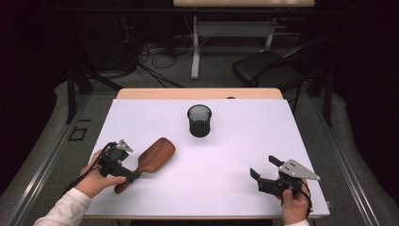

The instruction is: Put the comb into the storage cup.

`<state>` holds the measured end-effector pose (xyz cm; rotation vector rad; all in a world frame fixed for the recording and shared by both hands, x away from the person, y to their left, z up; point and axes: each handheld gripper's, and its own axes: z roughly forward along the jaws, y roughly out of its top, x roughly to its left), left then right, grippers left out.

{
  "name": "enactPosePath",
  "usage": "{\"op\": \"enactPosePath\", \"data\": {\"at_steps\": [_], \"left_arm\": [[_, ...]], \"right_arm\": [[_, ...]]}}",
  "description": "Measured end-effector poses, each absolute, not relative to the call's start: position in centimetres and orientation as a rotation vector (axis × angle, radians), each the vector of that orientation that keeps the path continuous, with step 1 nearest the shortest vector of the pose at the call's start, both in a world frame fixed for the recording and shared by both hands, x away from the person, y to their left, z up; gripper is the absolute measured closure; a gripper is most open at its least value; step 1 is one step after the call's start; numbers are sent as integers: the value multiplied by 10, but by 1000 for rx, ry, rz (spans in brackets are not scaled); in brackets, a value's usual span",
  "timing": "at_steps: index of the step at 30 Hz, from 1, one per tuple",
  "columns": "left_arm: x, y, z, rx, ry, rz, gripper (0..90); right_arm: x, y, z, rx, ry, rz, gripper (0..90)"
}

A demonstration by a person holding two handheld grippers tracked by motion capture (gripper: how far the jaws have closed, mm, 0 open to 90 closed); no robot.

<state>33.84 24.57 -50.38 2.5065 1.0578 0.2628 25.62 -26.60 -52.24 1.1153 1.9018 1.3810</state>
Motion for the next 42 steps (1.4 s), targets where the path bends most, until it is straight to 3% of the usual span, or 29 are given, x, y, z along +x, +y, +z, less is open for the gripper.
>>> {"op": "enactPosePath", "data": {"at_steps": [20, 31, 42], "left_arm": [[350, 235, -511, 2609, 1103, 189, 56], [352, 233, -514, 2647, 1112, 180, 152], [353, 230, -516, 2668, 1132, 162, 177]], "right_arm": [[256, -267, -522, 1119, 1901, 1379, 138], [256, -267, -523, 1119, 1903, 1376, 138], [256, -266, -523, 1119, 1907, 1375, 138]]}}
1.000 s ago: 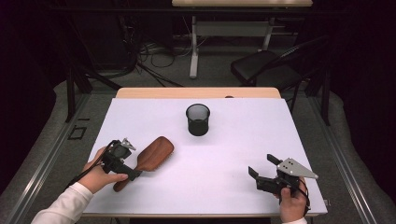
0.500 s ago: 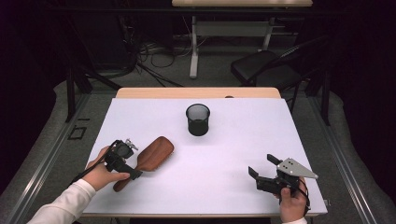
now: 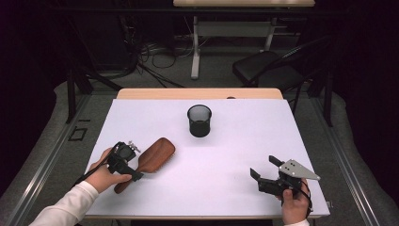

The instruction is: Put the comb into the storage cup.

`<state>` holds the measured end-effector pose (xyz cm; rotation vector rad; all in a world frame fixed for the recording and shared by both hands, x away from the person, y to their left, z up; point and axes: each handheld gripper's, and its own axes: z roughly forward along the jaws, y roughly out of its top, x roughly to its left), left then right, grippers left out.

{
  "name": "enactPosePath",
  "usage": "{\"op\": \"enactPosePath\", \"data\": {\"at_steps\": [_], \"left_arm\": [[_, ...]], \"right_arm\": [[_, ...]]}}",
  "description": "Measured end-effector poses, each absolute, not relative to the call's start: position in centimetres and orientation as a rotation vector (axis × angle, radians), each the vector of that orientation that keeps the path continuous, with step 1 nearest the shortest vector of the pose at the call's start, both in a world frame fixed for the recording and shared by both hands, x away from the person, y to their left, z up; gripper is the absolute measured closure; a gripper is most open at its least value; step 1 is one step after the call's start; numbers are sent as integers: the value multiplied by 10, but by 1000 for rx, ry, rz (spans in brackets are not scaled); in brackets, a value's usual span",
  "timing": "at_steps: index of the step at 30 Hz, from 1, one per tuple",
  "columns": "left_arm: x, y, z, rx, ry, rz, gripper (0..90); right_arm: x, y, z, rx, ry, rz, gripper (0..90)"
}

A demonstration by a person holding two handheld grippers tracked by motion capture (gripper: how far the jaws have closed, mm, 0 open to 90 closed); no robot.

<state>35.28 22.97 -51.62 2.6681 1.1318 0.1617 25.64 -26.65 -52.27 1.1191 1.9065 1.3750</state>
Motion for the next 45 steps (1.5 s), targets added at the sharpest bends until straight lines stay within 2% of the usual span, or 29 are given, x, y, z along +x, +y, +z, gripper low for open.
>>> {"op": "enactPosePath", "data": {"at_steps": [10, 19, 21, 33, 45], "left_arm": [[354, 224, -517, 2684, 1111, 165, 214], [352, 219, -519, 2728, 1075, 164, 360], [352, 219, -519, 2728, 1068, 162, 425], [354, 219, -522, 2721, 1103, 129, 454], [356, 212, -523, 2762, 1140, 98, 608]], "right_arm": [[256, -267, -523, 1121, 1907, 1375, 138], [257, -266, -523, 1114, 1911, 1374, 138], [257, -266, -523, 1115, 1910, 1376, 138], [257, -266, -523, 1117, 1911, 1381, 137], [257, -266, -524, 1118, 1915, 1380, 138]]}}
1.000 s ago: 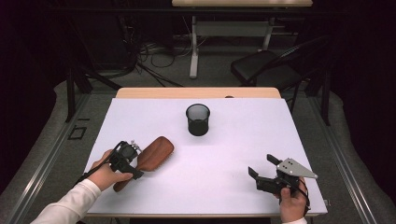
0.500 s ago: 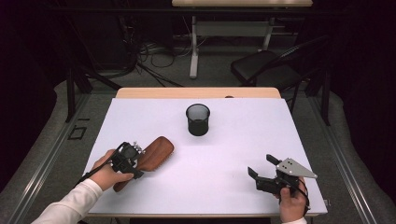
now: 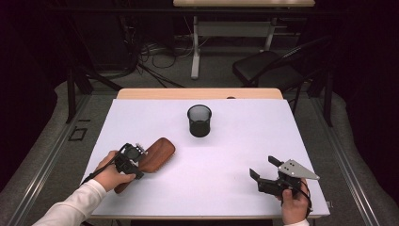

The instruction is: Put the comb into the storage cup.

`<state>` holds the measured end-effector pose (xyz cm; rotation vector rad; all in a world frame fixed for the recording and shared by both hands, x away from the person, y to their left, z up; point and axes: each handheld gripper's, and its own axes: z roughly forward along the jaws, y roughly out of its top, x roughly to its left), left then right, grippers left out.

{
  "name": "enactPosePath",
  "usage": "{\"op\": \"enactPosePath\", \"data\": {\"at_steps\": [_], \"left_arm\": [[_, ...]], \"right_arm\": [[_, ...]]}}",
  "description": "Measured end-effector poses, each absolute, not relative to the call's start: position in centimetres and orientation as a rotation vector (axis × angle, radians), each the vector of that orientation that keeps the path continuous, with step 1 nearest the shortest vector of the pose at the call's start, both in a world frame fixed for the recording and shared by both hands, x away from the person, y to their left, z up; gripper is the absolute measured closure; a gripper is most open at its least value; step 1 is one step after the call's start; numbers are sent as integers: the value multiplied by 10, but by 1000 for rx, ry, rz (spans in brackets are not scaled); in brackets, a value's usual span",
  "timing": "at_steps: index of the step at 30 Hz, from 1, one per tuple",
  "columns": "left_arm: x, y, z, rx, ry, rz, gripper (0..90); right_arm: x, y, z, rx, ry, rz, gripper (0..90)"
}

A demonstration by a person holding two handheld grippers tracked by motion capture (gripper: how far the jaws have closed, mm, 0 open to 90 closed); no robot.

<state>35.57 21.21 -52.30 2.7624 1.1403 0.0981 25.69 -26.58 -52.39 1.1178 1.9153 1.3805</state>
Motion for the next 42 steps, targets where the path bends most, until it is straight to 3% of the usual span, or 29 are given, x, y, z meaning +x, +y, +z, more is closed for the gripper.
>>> {"op": "enactPosePath", "data": {"at_steps": [19, 42], "left_arm": [[357, 209, -525, 2772, 1132, 88, 699], [357, 211, -524, 2754, 1149, 67, 723]], "right_arm": [[257, -265, -524, 1117, 1926, 1374, 139], [257, -265, -525, 1115, 1933, 1376, 139]]}}
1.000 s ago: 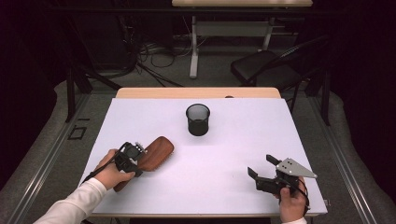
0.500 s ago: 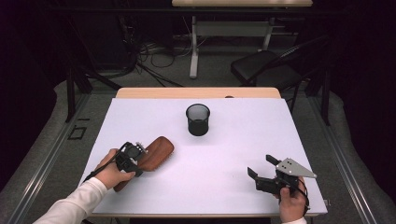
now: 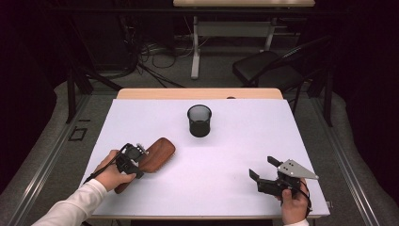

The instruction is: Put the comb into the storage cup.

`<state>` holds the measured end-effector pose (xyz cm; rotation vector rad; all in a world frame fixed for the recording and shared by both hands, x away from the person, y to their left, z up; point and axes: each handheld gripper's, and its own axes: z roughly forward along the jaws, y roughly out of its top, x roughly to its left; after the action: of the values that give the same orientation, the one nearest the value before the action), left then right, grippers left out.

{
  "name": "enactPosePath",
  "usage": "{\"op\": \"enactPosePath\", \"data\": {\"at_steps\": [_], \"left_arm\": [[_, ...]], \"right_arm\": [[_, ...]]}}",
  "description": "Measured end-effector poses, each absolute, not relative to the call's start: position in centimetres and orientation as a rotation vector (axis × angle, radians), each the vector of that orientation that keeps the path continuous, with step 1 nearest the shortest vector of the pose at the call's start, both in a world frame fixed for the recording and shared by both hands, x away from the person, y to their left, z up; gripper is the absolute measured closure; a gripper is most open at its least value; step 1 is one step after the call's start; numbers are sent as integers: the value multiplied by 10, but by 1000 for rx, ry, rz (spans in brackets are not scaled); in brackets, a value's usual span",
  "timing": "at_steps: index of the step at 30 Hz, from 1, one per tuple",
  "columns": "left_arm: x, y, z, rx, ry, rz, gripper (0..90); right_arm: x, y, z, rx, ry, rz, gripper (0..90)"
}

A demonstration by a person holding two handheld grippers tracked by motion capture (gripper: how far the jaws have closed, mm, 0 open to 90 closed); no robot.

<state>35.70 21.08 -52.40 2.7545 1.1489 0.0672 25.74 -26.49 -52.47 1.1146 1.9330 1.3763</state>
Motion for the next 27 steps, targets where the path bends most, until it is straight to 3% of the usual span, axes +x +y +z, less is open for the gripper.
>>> {"op": "enactPosePath", "data": {"at_steps": [27], "left_arm": [[352, 224, -521, 2612, 1149, 13, 728]], "right_arm": [[258, -265, -525, 1118, 1935, 1373, 139]]}}
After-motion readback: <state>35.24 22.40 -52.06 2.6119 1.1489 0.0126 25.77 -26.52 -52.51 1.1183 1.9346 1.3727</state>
